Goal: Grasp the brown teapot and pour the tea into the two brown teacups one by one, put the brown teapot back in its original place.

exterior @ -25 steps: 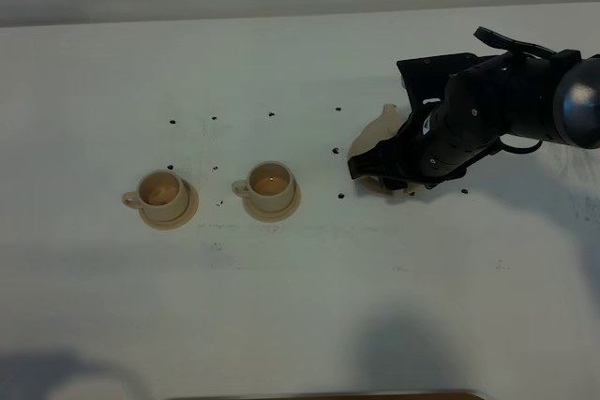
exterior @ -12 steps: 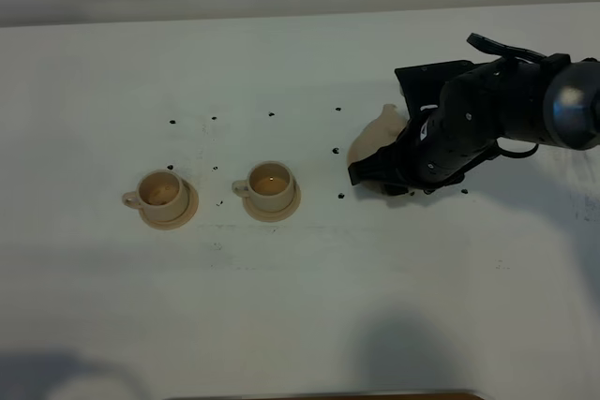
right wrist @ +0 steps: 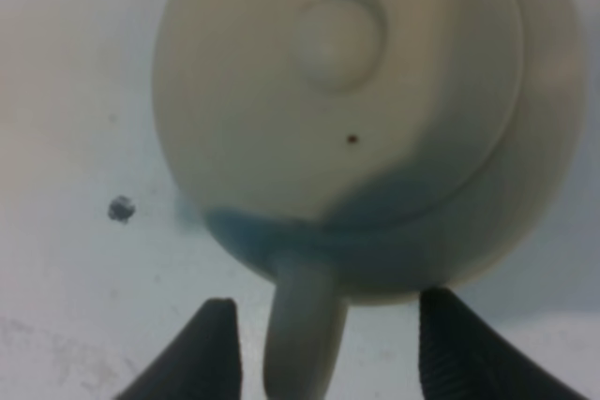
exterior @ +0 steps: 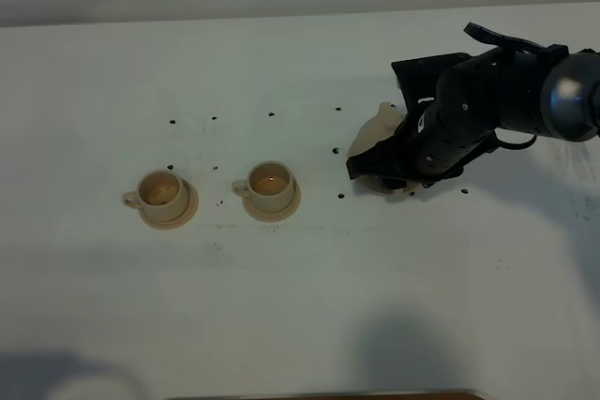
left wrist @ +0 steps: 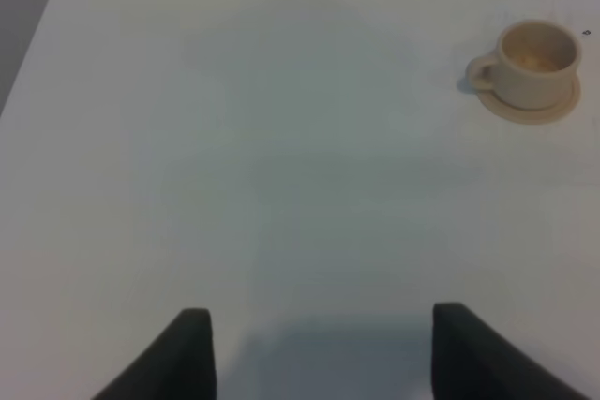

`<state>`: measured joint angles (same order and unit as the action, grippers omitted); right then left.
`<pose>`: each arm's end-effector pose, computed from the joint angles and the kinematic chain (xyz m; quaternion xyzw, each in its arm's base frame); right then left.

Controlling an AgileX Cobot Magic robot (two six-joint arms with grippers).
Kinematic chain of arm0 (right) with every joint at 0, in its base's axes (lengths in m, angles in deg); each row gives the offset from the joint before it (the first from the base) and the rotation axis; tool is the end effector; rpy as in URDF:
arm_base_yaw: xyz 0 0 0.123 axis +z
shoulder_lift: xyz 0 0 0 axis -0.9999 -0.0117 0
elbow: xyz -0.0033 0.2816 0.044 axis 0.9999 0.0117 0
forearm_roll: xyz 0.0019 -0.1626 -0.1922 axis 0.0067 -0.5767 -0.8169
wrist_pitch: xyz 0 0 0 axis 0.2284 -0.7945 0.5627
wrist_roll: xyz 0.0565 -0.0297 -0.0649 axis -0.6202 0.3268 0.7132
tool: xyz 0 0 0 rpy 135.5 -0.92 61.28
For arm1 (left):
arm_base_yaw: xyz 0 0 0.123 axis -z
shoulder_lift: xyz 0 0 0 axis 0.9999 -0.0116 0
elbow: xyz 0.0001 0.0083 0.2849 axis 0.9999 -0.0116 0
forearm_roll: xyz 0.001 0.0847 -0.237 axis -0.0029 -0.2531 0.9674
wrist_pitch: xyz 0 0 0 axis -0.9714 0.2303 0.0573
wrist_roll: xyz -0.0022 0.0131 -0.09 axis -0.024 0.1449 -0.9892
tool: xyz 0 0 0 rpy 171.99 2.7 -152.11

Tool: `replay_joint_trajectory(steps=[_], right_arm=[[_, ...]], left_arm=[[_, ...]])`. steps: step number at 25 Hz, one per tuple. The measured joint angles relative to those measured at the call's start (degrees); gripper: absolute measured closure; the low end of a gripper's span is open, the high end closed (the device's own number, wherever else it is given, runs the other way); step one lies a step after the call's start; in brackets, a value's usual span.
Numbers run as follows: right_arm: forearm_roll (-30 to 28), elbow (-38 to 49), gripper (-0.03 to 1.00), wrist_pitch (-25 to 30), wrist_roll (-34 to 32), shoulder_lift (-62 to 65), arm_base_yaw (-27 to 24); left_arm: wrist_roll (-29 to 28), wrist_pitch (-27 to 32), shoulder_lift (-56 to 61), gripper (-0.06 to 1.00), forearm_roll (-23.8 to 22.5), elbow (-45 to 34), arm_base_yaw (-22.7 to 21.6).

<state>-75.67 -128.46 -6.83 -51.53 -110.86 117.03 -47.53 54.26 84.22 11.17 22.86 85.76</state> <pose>0.3414 0.1808 0.1512 -0.0876 0.9801 0.0756 0.1611 -0.0016 0.0025 0.2663 -0.0210 0.8614 0.0362 0.5063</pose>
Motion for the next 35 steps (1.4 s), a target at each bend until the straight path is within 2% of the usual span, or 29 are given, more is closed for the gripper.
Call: replay_joint_trajectory(steps=[13, 21, 35], right_arm=[[-0.05, -0.2, 0.53, 0.96, -0.05, 0.0, 0.0], [-2.8, -0.2, 0.53, 2.89, -0.05, 0.0, 0.3], [-3.63, -2.57, 0.53, 4.04, -0.05, 0.0, 0.67]], left_arm=[[0.0, 0.0, 0.0, 0.46, 0.0, 0.0, 0.0], [0.0, 0.0, 0.0, 0.46, -0.41, 0.0, 0.0], [0.0, 0.0, 0.0, 0.46, -0.51, 0.0, 0.0]])
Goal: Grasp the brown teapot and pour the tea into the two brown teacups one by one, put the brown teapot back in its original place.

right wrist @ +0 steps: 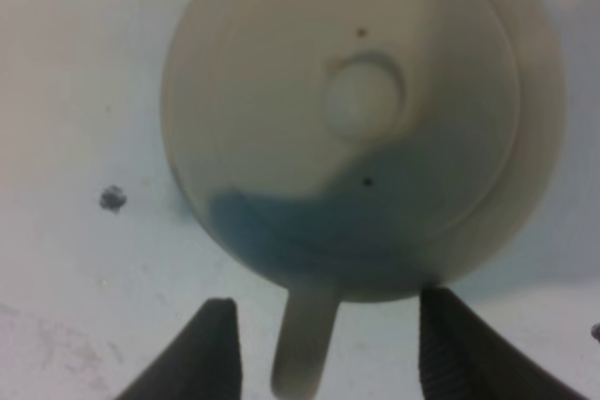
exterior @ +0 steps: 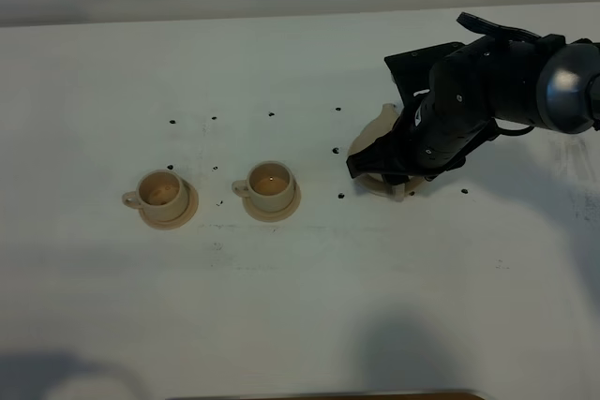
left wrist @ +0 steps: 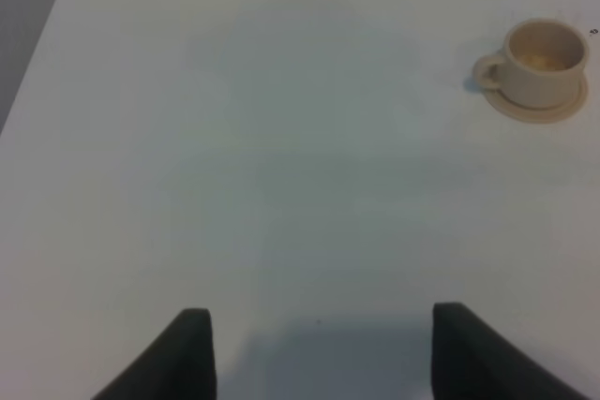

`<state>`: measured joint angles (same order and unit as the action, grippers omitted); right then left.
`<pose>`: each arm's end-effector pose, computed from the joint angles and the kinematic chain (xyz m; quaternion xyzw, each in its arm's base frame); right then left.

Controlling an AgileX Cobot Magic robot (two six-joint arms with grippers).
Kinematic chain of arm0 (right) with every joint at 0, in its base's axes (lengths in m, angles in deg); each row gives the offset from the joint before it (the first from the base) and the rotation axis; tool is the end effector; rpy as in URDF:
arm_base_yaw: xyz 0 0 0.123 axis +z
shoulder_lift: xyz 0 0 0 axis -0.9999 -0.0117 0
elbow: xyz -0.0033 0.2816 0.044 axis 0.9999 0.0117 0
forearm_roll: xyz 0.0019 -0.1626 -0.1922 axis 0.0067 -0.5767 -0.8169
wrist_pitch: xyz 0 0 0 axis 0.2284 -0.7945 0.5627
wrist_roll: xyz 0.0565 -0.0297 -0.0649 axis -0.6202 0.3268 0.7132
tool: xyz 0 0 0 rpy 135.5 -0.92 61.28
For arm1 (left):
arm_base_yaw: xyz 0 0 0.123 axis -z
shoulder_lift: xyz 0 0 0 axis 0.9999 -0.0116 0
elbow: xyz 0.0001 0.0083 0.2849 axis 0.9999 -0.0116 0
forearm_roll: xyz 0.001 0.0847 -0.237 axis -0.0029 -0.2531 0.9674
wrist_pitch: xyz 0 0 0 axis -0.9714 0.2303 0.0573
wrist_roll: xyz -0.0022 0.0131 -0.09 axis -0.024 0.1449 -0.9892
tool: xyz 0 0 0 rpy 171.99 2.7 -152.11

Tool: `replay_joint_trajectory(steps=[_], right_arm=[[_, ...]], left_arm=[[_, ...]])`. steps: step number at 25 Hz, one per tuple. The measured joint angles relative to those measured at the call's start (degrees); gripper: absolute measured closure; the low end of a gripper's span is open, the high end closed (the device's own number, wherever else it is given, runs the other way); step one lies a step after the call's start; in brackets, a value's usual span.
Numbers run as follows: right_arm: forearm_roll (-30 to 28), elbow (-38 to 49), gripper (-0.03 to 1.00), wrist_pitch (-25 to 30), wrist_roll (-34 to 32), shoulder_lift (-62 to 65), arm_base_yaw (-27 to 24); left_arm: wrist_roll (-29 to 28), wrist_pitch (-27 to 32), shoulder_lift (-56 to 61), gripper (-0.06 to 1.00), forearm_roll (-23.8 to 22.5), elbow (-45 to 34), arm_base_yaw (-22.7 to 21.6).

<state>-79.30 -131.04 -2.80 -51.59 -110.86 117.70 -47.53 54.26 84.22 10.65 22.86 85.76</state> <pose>0.3440 0.1836 0.1601 -0.1156 0.9794 0.0514 0.1575 -0.0017 0.0033 0.2664 -0.0211 0.8613 0.0407 0.5060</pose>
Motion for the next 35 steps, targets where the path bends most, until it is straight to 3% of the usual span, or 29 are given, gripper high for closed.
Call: replay_joint_trajectory(steps=[15, 18, 23, 35], right_arm=[[-0.01, -0.04, 0.53, 0.46, 0.0, -1.26, 0.0], [-0.15, -0.04, 0.59, 0.34, 0.0, -1.26, 0.0], [-0.29, -0.04, 0.86, 0.16, 0.1, -1.26, 0.0], [-2.04, -0.04, 0.86, -0.7, 0.95, 0.39, 0.0]], left_arm=[[0.31, -0.05, 0.0, 0.46, -0.06, 0.0, 0.0], [0.26, -0.05, 0.0, 0.46, -0.06, 0.0, 0.0], [0.2, -0.05, 0.0, 0.46, -0.06, 0.0, 0.0], [0.08, -0.05, 0.0, 0.46, -0.06, 0.0, 0.0]])
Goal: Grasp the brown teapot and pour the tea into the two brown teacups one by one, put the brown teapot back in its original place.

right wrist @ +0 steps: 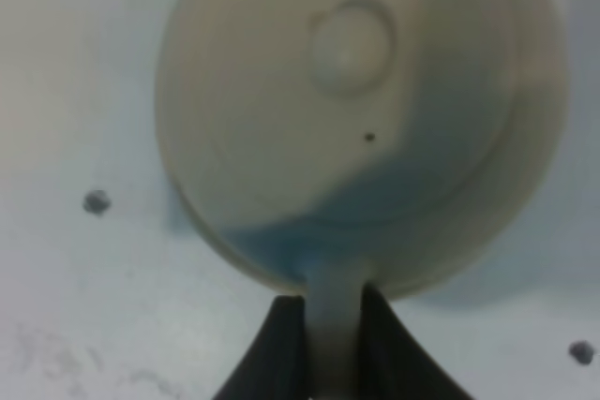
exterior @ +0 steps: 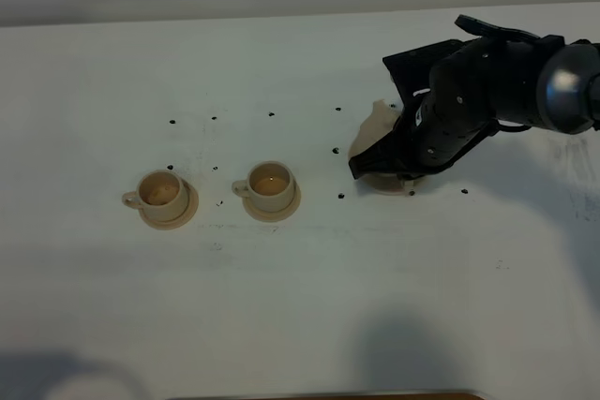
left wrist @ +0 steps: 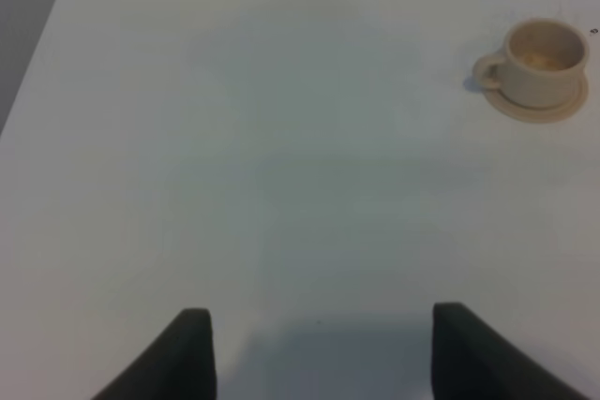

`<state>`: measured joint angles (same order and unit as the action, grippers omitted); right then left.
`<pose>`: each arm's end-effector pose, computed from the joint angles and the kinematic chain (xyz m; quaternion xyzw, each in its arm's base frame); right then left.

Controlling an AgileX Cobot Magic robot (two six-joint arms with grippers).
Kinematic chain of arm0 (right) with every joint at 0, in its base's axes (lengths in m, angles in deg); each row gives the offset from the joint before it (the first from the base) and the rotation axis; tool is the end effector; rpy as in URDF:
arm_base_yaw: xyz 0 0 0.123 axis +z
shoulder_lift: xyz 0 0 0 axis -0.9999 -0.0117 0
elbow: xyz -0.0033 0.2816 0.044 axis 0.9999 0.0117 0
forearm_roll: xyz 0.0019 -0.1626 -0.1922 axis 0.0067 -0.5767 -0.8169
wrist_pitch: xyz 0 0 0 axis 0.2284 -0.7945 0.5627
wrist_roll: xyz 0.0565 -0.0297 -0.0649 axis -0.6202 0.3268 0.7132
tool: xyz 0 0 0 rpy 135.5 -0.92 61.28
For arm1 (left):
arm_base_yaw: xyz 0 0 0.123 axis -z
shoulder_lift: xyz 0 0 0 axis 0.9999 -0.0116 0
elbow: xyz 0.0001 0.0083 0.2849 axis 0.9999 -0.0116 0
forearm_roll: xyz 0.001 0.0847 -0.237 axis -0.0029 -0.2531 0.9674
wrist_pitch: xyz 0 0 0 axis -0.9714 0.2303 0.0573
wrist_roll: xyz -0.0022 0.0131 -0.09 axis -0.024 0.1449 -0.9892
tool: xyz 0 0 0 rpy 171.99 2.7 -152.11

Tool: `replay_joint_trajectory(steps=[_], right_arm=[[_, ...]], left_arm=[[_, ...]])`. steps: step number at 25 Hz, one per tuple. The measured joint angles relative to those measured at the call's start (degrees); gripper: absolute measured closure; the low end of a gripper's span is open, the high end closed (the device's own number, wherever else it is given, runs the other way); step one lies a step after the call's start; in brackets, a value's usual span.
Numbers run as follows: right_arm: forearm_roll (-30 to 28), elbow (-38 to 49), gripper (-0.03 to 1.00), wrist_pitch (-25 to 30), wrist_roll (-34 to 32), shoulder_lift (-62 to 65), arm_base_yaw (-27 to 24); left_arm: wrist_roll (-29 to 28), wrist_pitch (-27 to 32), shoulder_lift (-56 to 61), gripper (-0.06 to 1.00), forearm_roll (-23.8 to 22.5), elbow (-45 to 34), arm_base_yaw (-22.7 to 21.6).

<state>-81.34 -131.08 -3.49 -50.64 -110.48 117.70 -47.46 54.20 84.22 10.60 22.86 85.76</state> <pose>0.3458 0.1825 0.1633 -0.1358 0.9749 0.0418 0.1715 -0.0016 0.0033 0.2665 -0.0206 0.8610 0.0415 0.5064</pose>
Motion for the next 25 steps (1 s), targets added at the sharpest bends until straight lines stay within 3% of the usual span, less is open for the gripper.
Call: replay_joint_trajectory(steps=[9, 25], right_arm=[[-2.7, 0.0, 0.86, 0.51, -0.68, 3.19, 1.37], [-9.81, 0.0, 0.86, 5.41, -0.5, 3.62, 12.02]], left_arm=[[0.0, 0.0, 0.0, 0.46, 0.0, 0.0, 0.0], [0.0, 0.0, 0.0, 0.46, -0.05, 0.0, 0.0]])
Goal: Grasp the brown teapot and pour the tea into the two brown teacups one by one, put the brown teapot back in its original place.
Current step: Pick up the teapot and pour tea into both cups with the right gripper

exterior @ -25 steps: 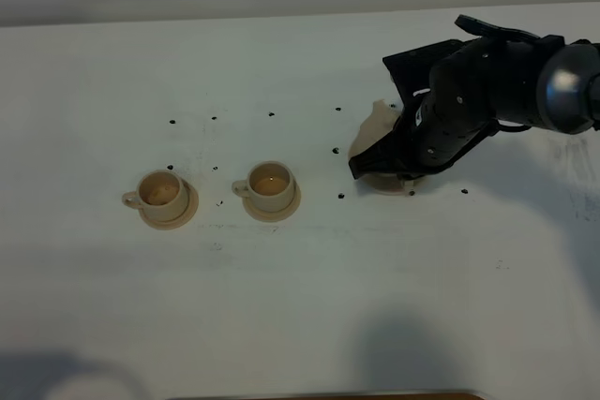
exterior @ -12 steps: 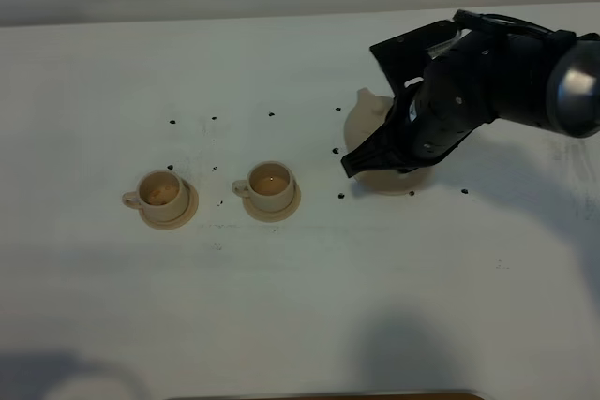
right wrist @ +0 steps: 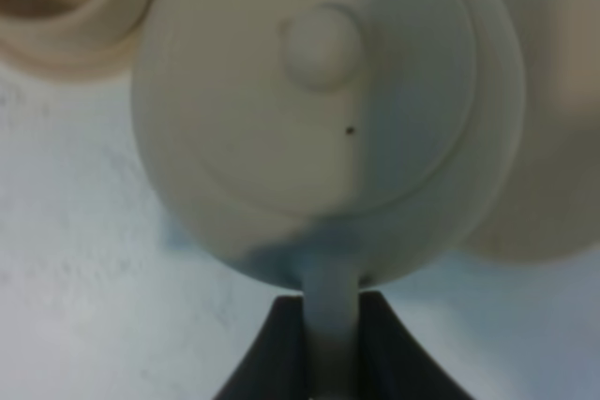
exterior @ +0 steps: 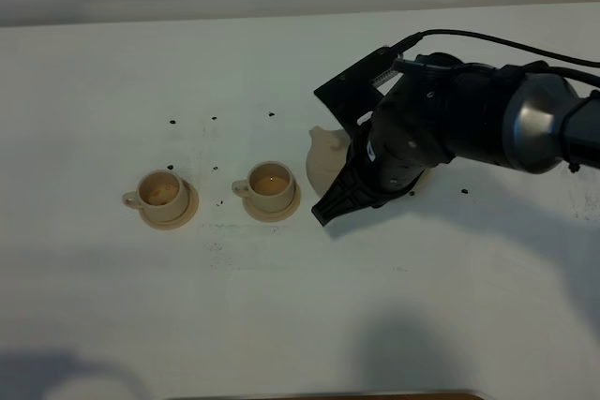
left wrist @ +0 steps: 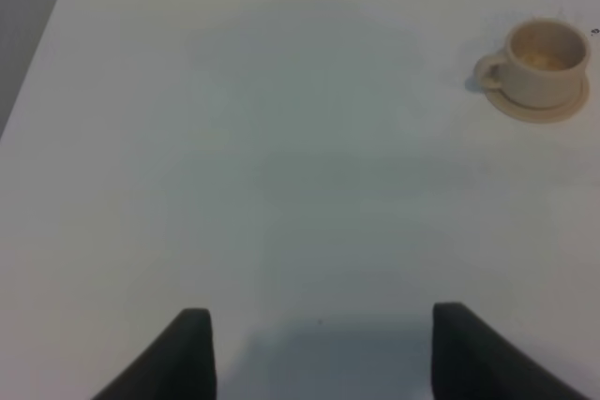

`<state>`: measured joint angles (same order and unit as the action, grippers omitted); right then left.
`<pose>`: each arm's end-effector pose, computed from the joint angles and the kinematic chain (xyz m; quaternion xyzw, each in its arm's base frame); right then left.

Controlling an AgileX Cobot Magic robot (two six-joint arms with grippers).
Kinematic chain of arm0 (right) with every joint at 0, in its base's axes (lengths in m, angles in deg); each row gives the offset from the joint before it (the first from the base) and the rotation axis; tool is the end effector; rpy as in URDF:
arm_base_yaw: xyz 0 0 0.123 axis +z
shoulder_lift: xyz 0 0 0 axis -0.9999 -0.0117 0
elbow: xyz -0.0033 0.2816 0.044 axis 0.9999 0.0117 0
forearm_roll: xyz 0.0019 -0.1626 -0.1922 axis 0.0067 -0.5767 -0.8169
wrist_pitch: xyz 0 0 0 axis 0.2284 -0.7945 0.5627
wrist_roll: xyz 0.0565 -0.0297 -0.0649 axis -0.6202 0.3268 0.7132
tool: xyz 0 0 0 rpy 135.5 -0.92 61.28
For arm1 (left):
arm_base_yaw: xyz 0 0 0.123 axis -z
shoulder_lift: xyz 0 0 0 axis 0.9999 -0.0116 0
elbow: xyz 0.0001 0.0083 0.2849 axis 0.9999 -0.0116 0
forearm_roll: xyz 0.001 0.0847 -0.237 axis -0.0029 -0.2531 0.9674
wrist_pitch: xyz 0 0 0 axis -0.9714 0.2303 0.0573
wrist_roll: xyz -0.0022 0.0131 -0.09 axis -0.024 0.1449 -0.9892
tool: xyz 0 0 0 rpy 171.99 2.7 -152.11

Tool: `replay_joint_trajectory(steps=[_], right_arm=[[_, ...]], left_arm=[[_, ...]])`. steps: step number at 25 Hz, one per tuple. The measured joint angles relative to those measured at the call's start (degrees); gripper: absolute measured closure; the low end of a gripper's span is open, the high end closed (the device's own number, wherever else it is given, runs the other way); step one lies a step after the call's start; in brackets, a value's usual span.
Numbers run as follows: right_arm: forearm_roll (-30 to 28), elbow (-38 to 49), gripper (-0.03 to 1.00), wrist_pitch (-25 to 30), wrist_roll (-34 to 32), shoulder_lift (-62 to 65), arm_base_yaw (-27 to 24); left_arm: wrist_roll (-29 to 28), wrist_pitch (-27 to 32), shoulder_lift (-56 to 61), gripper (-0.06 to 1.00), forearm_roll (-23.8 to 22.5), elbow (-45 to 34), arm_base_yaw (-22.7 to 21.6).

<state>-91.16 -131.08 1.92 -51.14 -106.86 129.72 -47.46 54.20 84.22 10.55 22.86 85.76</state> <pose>0.2990 0.2356 0.1863 -0.2835 0.9413 -0.0070 0.1832 -0.0017 0.0034 0.2665 -0.0206 0.8610 0.0419 0.5064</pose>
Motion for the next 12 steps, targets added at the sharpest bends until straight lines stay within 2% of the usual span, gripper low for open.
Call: replay_joint_trajectory(steps=[4, 12], right_arm=[[-2.63, 0.0, 0.86, 2.07, 0.11, 0.0, 2.09], [-5.17, 0.0, 0.86, 2.42, 1.87, 0.01, 4.16]], left_arm=[[0.0, 0.0, 0.0, 0.46, 0.0, 0.0, 0.0], [0.0, 0.0, 0.0, 0.46, 0.0, 0.0, 0.0]])
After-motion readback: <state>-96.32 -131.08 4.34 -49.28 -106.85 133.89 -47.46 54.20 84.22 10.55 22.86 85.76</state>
